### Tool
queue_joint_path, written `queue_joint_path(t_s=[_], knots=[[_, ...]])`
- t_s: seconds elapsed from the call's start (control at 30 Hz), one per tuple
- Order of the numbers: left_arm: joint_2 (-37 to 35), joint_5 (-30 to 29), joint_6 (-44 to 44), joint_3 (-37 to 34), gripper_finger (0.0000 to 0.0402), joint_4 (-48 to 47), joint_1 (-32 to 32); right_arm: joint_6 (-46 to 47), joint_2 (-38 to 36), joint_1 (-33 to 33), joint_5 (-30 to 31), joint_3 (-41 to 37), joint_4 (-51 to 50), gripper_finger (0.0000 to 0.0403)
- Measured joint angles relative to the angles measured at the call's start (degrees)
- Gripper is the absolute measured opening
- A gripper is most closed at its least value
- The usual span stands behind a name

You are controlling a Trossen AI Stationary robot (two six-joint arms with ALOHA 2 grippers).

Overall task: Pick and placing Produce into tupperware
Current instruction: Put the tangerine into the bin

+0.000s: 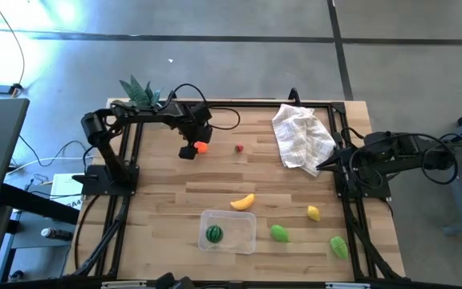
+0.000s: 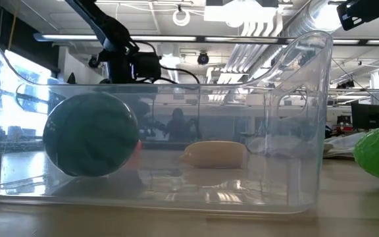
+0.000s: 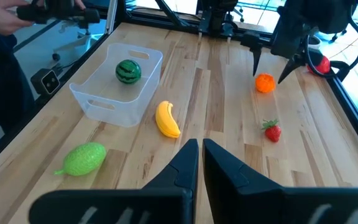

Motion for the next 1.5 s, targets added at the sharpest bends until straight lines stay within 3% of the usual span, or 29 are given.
queue_joint_path(t_s=[1.17,1.5], knots=[[4.56,0.87,-1.35,0.07,0.0309,2.44,-0.02,0.0,0.0,0.01,0.0,0.0,0.0,0.0016],[6.0,2.58,-2.83,0.11,0.0243,3.29,0.0,0.0,0.0,-0.01,0.01,0.0,-0.01,0.0016]])
